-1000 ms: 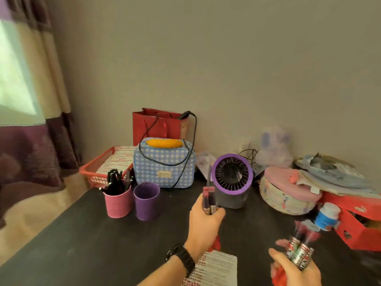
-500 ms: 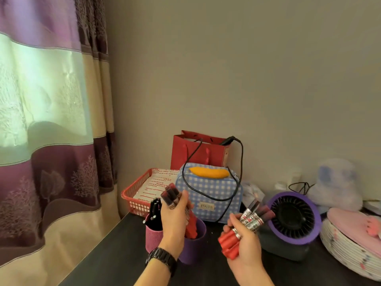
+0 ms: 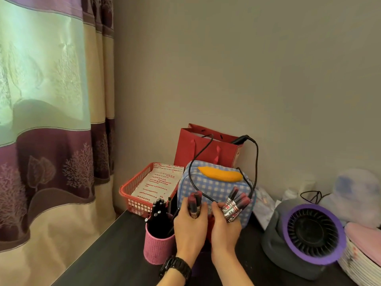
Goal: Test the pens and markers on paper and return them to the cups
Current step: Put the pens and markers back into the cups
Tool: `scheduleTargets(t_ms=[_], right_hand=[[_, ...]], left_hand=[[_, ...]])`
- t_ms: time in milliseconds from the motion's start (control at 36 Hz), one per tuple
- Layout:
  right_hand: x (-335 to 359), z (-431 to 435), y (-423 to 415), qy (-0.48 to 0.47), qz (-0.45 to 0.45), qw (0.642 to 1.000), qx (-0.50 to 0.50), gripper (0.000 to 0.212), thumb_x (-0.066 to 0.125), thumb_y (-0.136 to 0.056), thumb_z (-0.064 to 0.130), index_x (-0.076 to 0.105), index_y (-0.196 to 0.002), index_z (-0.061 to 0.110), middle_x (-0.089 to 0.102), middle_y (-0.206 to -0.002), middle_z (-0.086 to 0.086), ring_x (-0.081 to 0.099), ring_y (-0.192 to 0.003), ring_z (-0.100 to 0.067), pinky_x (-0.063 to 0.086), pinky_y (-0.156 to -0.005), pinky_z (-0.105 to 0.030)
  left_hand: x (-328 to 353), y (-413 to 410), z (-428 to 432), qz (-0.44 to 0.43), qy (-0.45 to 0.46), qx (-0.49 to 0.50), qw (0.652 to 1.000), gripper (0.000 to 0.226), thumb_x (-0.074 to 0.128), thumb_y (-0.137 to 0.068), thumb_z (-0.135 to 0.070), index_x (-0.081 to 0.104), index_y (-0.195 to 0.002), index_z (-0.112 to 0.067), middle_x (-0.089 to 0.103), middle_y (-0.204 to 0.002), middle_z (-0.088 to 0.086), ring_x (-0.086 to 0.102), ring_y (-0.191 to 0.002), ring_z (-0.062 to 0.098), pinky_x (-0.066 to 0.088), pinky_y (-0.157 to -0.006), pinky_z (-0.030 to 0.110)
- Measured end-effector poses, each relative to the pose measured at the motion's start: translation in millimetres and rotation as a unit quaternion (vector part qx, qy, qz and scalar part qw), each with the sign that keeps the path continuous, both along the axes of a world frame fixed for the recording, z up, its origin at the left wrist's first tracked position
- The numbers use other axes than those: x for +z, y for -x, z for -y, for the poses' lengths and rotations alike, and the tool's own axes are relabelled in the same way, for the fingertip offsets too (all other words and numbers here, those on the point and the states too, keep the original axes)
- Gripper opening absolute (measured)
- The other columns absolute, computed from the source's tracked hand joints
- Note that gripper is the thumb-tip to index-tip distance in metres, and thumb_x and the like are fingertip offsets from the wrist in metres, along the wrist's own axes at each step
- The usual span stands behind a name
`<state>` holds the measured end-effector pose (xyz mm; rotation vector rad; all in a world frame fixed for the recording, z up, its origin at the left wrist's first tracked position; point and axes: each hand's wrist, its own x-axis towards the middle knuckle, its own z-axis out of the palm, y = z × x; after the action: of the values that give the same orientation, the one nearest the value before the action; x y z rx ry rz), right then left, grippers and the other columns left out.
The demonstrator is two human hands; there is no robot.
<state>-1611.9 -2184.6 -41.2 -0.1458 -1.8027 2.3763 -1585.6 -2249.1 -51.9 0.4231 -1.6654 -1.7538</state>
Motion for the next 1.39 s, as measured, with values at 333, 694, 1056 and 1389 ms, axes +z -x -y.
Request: scheduleTargets(t_ms=[333,694,1056,1389], right_hand=[[-12.1,11.8,-7.8,-0.159,-0.098,0.982,-0.022,0.019,0.072,-0.089,0.045,0.066,-0.086,0.026,0.071,-0.074,0.012,0.065,-0.074,0.011,0.046,-0.059,-0.008],[-19.6,8.8,-12.7,-0.167,-0.028,0.985,0.028,0.014,0.072,-0.089,0.048,0.068,-0.087,0.034,0.072,-0.083,0.016,0.064,-0.077,0.006,0.042,-0.064,-0.012],[-22.0,-3.0,-17.7,-0.006,-0.021,0.993,0.118,0.057,0.076,-0.061,0.075,0.075,-0.105,0.04,0.076,-0.113,0.009,0.068,-0.114,-0.013,0.049,-0.105,-0.042],[-15.4,-16.0,-13.3,-0.112,0.025,0.983,0.145,0.033,0.042,-0.105,0.051,0.073,-0.102,0.045,0.075,-0.106,0.011,0.069,-0.104,-0.011,0.054,-0.093,-0.036]], left_hand=[[2.0,-2.7,18.9,0.013,-0.06,-0.075,0.995,0.006,0.073,-0.088,-0.032,0.071,-0.084,-0.037,0.075,-0.085,-0.009,0.07,-0.078,0.001,0.047,-0.067,0.023],[-22.8,-6.3,17.7,0.009,-0.056,-0.106,0.993,0.004,0.07,-0.092,-0.021,0.069,-0.091,-0.025,0.076,-0.091,-0.002,0.073,-0.086,0.011,0.054,-0.074,0.028],[-20.4,-9.2,18.8,0.006,-0.041,-0.175,0.984,0.036,0.057,-0.088,-0.057,0.064,-0.108,-0.028,0.073,-0.106,-0.008,0.068,-0.104,0.008,0.051,-0.092,0.031],[-20.7,-23.3,16.8,0.042,0.057,-0.162,0.984,0.021,0.043,-0.105,-0.044,0.061,-0.115,-0.04,0.069,-0.107,-0.023,0.065,-0.102,-0.004,0.05,-0.08,0.014]])
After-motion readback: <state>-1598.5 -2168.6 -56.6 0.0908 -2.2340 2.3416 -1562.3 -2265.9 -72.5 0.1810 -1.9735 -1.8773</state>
